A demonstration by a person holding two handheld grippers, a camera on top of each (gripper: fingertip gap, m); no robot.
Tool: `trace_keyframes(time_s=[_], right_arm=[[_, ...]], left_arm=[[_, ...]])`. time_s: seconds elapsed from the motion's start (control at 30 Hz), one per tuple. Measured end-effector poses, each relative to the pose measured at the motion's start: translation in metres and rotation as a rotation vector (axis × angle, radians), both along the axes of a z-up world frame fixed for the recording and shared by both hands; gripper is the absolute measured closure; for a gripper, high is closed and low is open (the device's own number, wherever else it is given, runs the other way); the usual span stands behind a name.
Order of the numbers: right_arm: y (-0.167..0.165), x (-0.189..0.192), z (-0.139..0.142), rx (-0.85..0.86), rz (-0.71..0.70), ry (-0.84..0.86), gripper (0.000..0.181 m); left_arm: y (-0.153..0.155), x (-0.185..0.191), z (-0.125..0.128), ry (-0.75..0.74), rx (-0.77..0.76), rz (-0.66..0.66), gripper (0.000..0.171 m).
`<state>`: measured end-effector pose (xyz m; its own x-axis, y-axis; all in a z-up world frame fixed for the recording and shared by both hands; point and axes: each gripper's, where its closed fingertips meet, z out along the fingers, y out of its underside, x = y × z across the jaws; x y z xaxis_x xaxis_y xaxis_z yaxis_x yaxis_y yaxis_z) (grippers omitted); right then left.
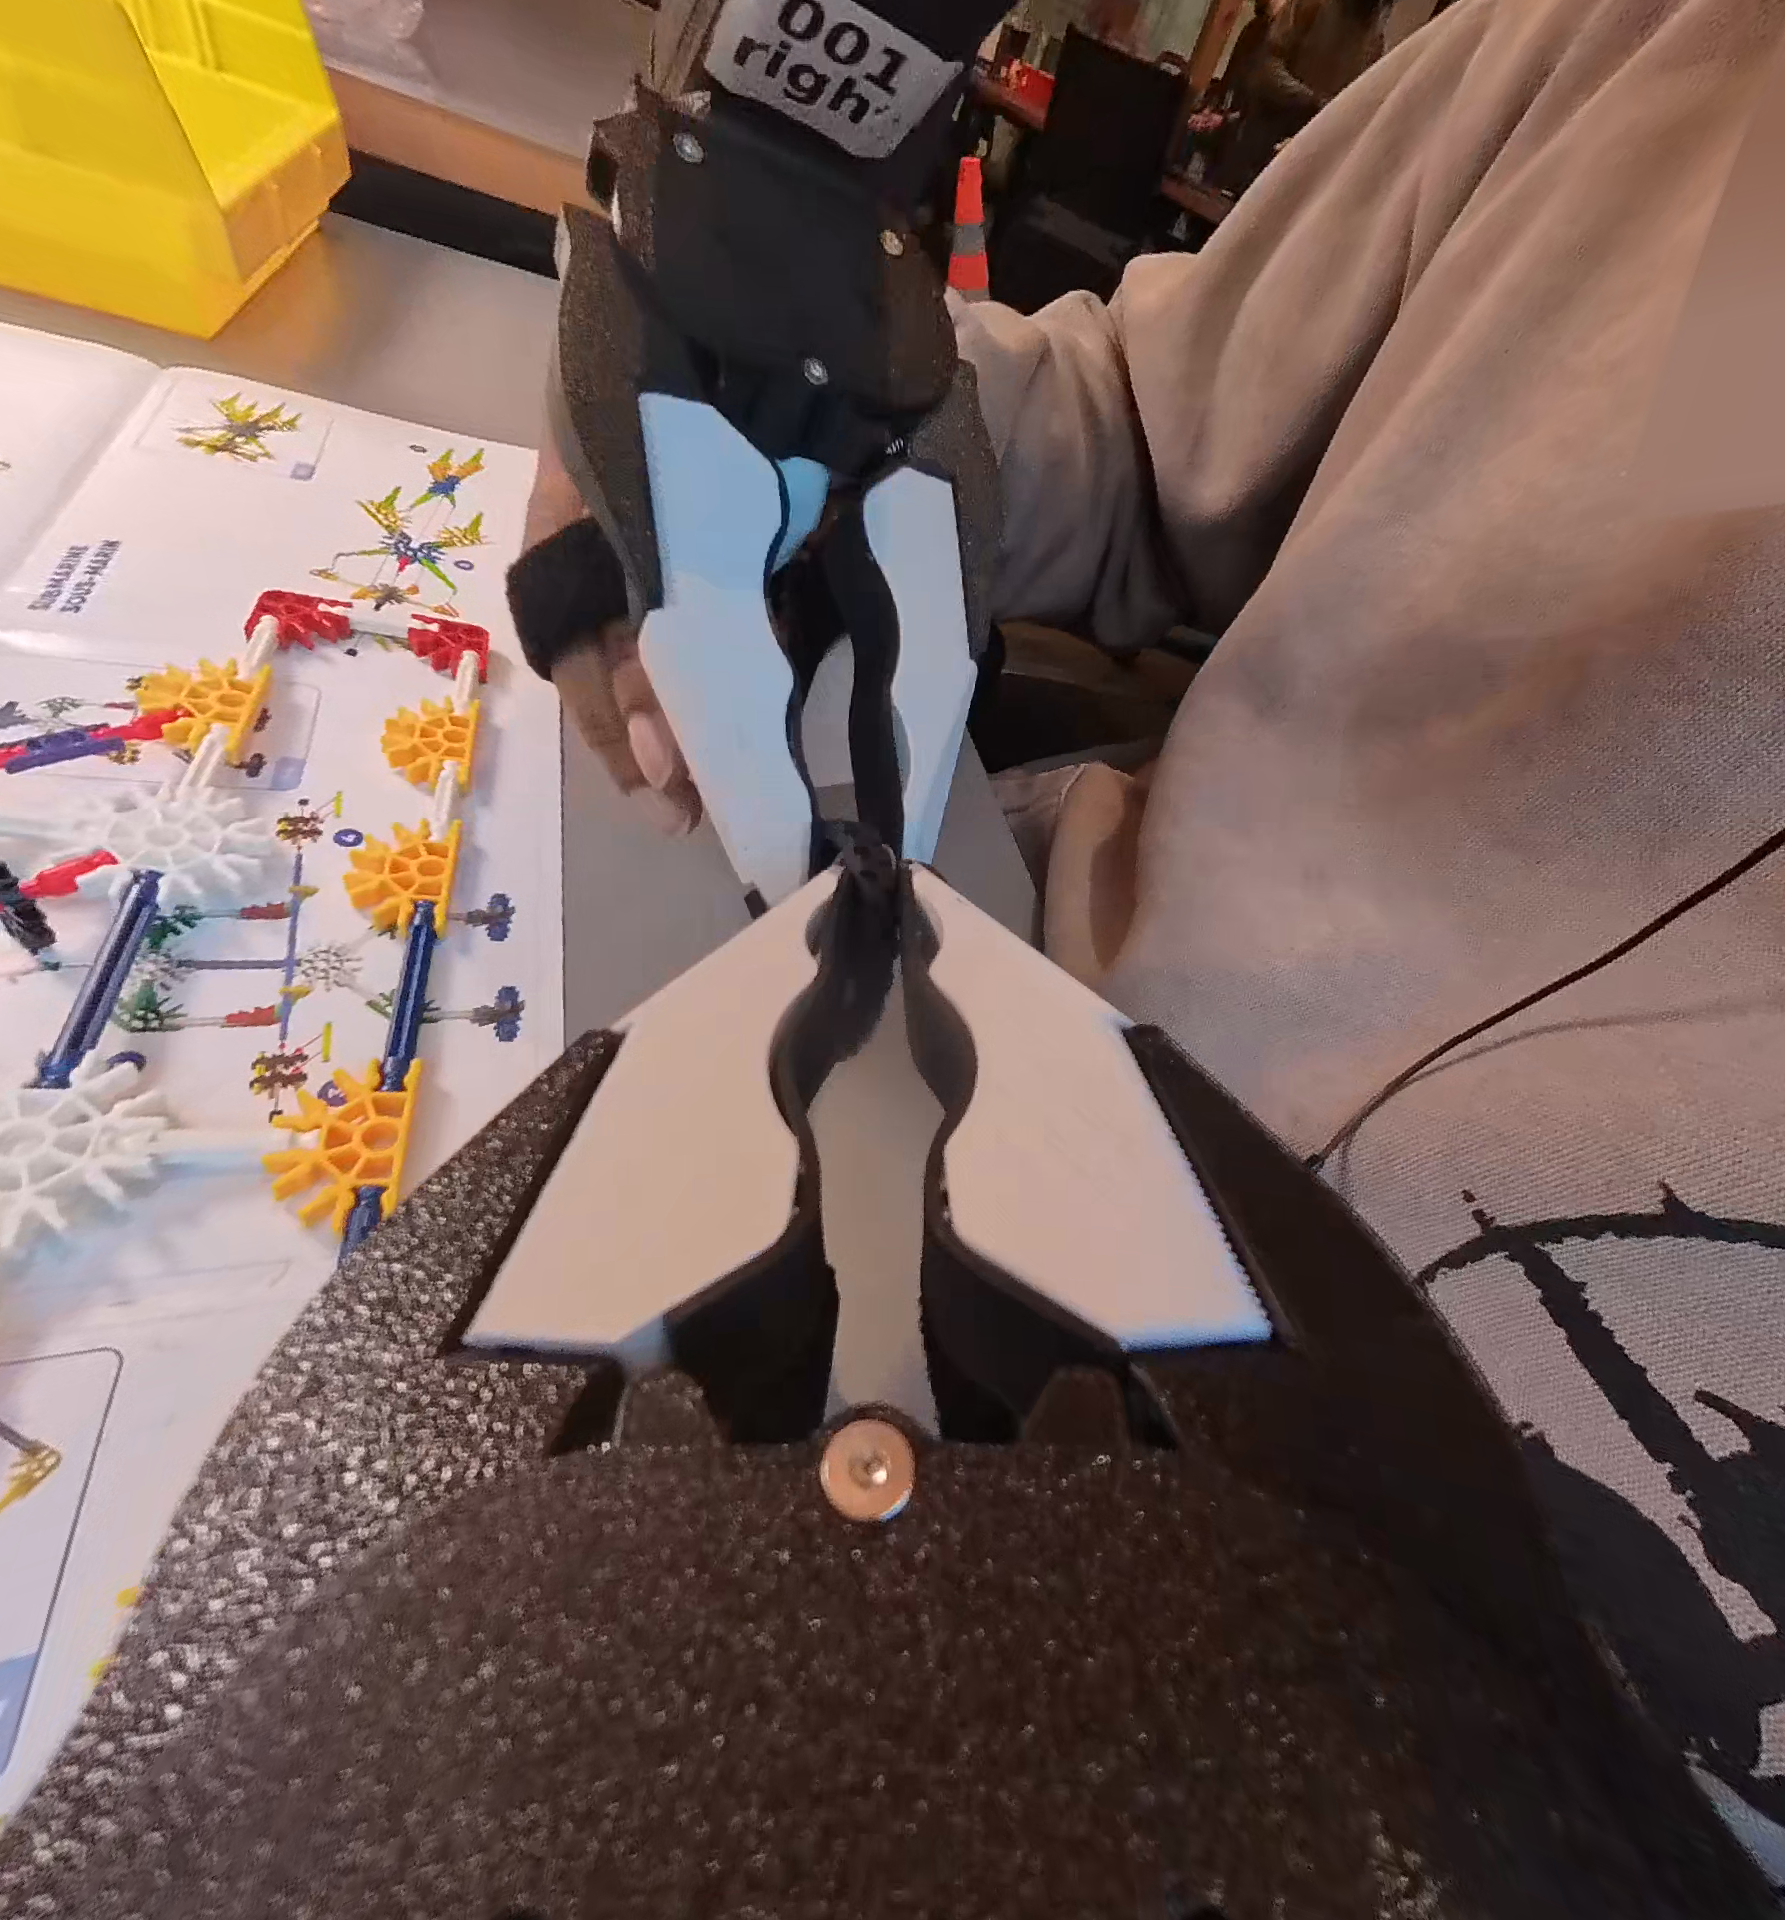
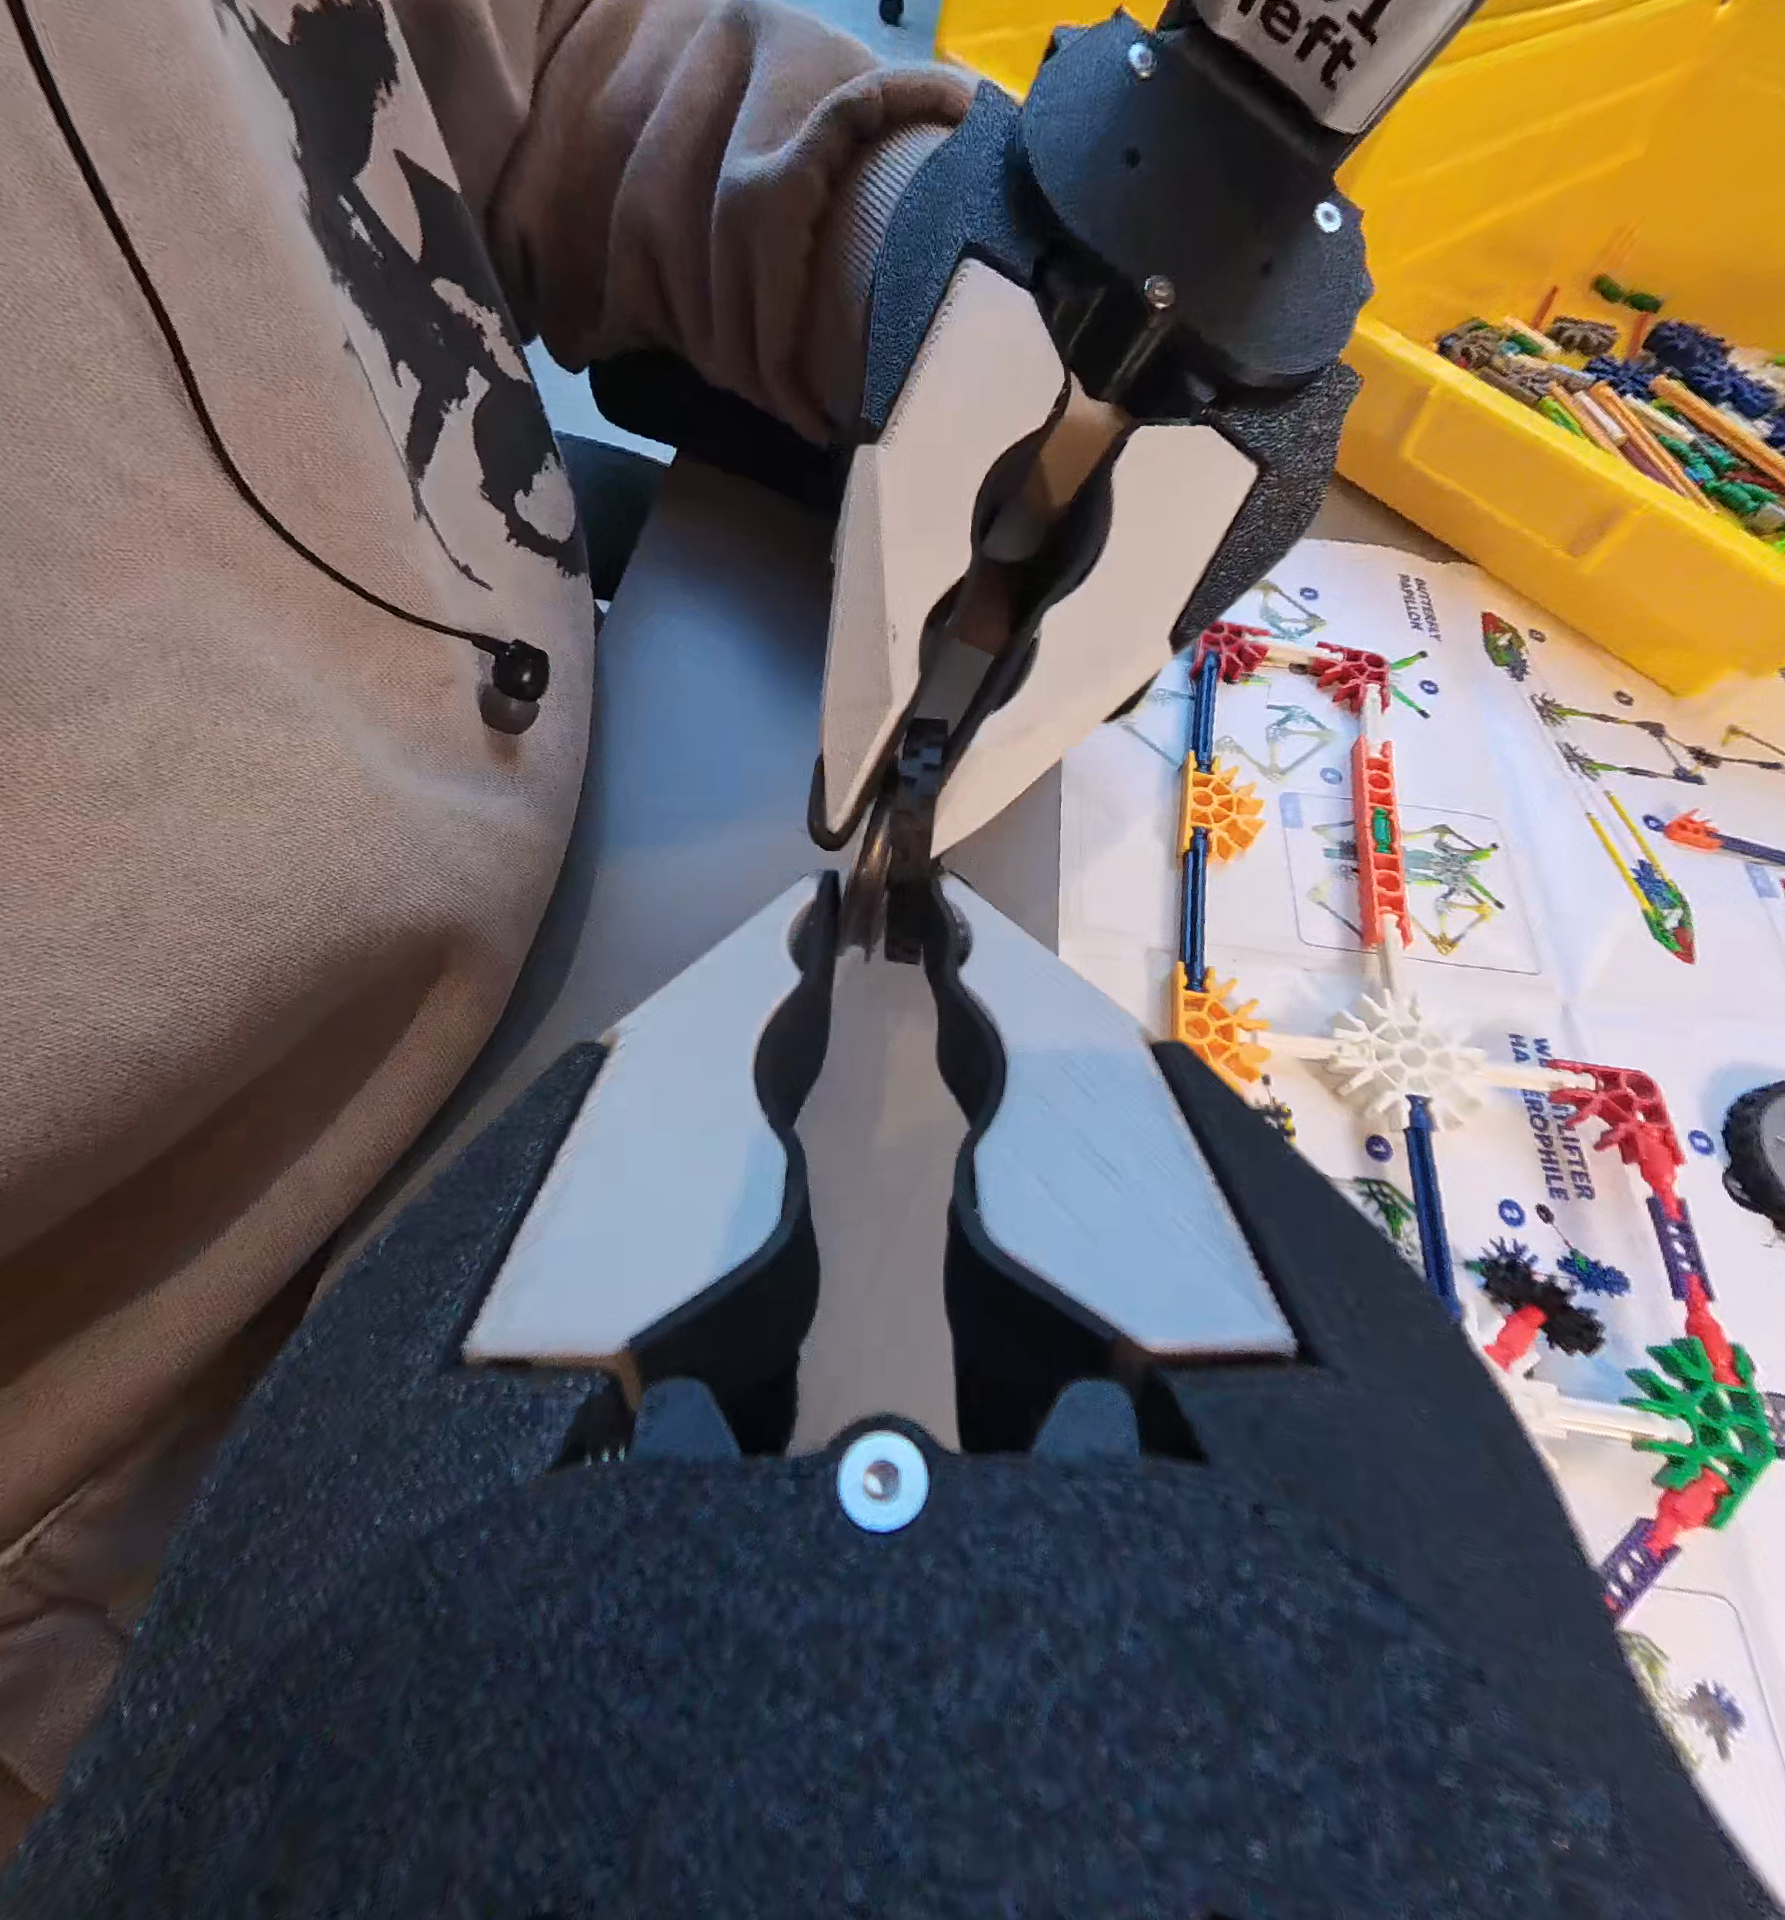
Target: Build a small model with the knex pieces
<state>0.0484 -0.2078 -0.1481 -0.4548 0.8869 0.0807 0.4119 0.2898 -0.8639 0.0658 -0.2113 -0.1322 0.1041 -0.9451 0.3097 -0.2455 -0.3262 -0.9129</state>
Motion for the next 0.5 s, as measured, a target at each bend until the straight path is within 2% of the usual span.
trace_keyframes(time_s=[0.13,0.2,0.3,0.37,0.5], right_arm=[[0.004,0.001,0.007,-0.179,-0.045,-0.025,0.170],[0.007,0.003,0.010,-0.277,-0.071,-0.028,0.169],[0.020,0.005,0.026,-0.431,-0.130,0.040,0.169],[0.026,0.005,0.036,-0.497,-0.145,0.103,0.169],[0.034,-0.003,0.034,-0.509,-0.193,0.134,0.169]], left_arm=[[0.004,-0.002,0.006,-0.056,-0.096,0.017,0.165],[0.009,-0.006,0.007,-0.054,-0.078,0.044,0.162],[0.020,-0.017,0.007,-0.051,-0.048,0.112,0.149],[0.025,-0.019,0.009,-0.058,-0.035,0.143,0.150],[0.034,-0.021,0.019,-0.104,0.007,0.200,0.161]])
